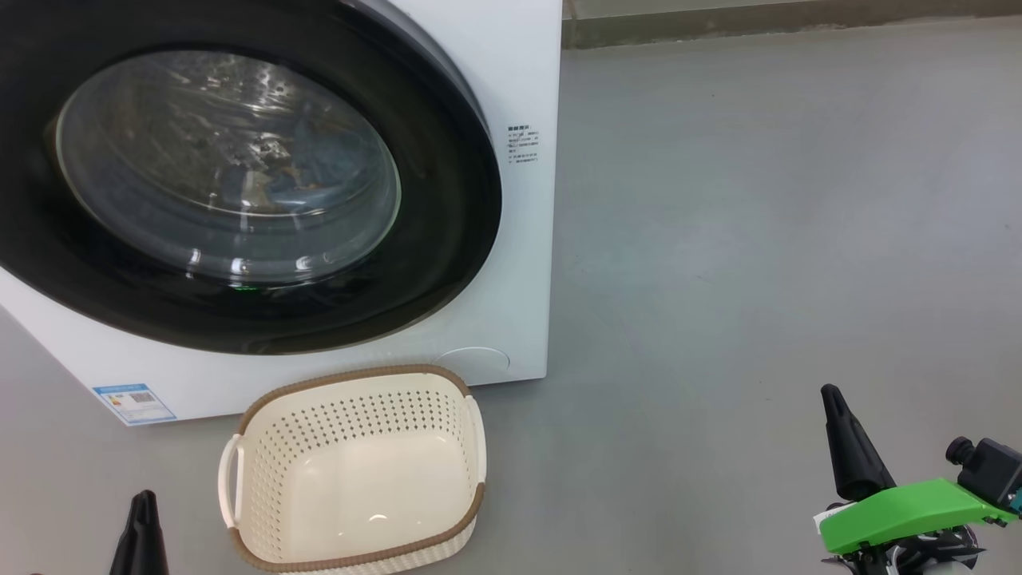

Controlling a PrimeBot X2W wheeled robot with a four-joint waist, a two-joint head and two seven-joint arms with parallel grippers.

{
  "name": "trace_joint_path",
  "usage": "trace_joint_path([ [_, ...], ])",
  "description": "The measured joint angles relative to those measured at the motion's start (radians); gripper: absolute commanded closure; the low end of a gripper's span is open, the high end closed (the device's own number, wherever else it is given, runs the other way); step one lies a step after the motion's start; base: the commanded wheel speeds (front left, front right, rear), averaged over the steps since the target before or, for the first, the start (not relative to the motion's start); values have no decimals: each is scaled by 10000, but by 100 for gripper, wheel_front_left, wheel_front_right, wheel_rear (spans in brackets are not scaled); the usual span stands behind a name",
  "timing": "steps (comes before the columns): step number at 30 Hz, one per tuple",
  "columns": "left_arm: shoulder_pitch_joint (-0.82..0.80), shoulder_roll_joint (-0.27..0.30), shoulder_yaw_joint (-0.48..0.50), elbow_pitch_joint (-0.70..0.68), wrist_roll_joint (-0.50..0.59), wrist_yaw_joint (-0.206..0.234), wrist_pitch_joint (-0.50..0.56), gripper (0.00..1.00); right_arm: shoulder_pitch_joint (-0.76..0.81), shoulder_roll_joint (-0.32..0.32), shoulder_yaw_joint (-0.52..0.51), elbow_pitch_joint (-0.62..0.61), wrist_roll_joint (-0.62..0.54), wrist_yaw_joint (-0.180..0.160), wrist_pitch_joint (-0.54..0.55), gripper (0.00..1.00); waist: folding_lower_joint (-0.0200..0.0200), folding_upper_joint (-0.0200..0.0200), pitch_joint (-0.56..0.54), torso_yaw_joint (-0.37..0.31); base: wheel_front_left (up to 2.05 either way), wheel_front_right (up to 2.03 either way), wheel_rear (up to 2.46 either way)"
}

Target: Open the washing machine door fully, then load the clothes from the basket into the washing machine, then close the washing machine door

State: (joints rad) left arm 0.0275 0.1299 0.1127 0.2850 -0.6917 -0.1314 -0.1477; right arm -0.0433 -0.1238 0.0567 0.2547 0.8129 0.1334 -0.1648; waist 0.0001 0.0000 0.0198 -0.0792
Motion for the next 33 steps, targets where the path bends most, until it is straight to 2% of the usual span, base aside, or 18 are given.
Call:
trace_joint_path([
  [33, -301, -301, -82, -10, -3325, 0, 949, 100, -86, 224, -594, 61, 2955, 0, 936, 100, 0, 0, -71, 291, 0, 0, 0],
])
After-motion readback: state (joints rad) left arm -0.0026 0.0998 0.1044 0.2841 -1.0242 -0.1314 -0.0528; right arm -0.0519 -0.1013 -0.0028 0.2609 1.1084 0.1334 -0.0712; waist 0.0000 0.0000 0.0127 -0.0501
